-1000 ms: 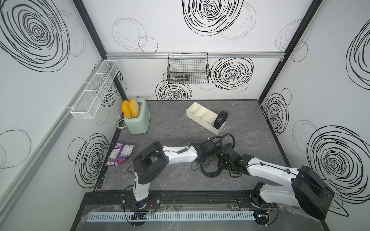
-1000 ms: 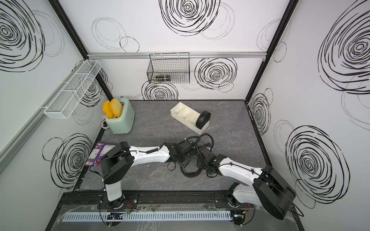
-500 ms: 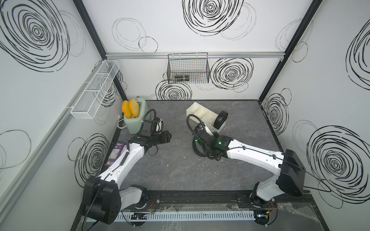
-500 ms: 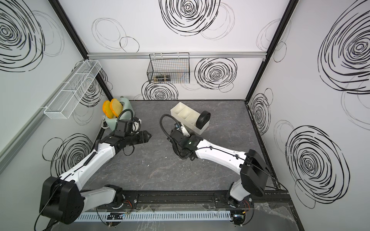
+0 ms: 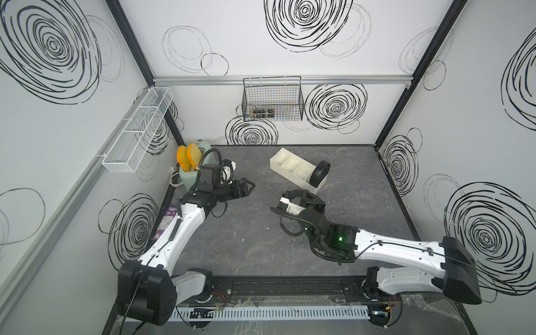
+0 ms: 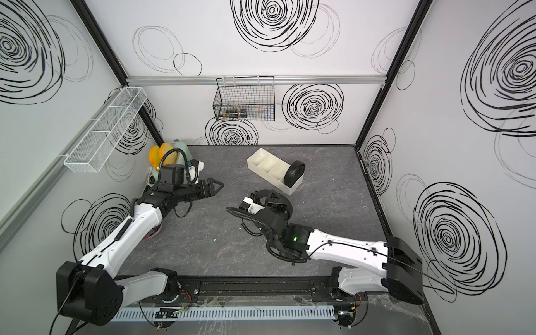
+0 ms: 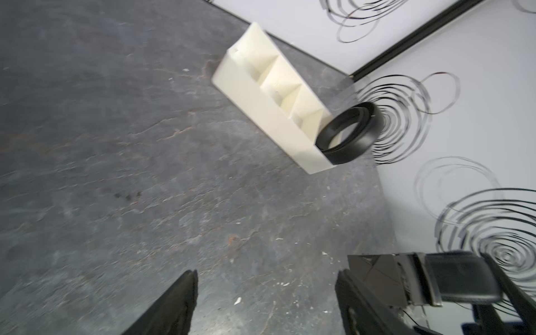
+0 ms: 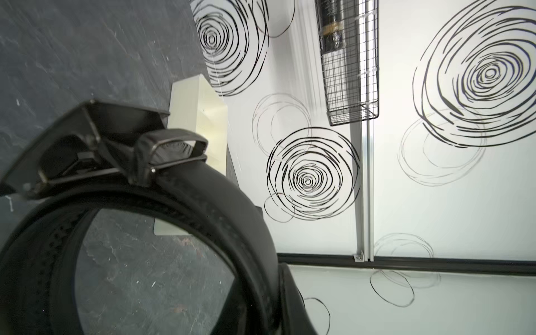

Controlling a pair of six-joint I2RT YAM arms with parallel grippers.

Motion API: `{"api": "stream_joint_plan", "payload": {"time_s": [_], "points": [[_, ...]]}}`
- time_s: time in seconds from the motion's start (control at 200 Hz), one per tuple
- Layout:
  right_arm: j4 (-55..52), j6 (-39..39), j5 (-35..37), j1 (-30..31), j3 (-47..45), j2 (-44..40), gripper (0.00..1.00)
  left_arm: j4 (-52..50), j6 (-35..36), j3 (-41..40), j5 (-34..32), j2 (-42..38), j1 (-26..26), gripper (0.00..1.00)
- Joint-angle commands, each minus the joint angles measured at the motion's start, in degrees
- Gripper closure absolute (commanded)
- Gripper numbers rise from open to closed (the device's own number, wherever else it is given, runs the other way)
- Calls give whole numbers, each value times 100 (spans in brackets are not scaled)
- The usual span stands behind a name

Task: Place the belts into the storage roll
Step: Pick up the belt from the center of the board.

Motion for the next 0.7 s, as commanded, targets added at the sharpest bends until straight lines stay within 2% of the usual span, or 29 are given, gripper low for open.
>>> {"api": "stream_joint_plan", "payload": {"time_s": [0.0, 0.04, 0.095, 0.2, 0.305, 0.415, 0.545, 0.696], "points": [[-56, -212, -2005, -761, 527, -625, 100, 986, -437, 123, 1234, 70, -141, 20], [-190, -192, -2954, -1153, 554, -817, 100, 1248, -598, 125, 1502, 103, -197, 20], [-285, -144, -3908, -1596, 571, -1007, 100, 1478, -703, 167, 1765, 181, -255, 19], [-946, -207, -5014, -2155, 943, -1001, 100, 1805, -1008, 355, 2146, 353, -309, 19], [-1574, -421, -5684, -2445, 1245, -876, 100, 1917, -1201, 730, 2434, 579, -430, 18], [-1883, -611, -6069, -2493, 1364, -719, 100, 1796, -1225, 1122, 2617, 780, -531, 16], [-2226, -838, -6502, -2613, 1518, -449, 100, 1935, -1343, 1166, 2860, 916, -545, 15], [-2360, -764, -7092, -2792, 1761, -215, 100, 2058, -1446, 1126, 3369, 1158, -808, 15]]}}
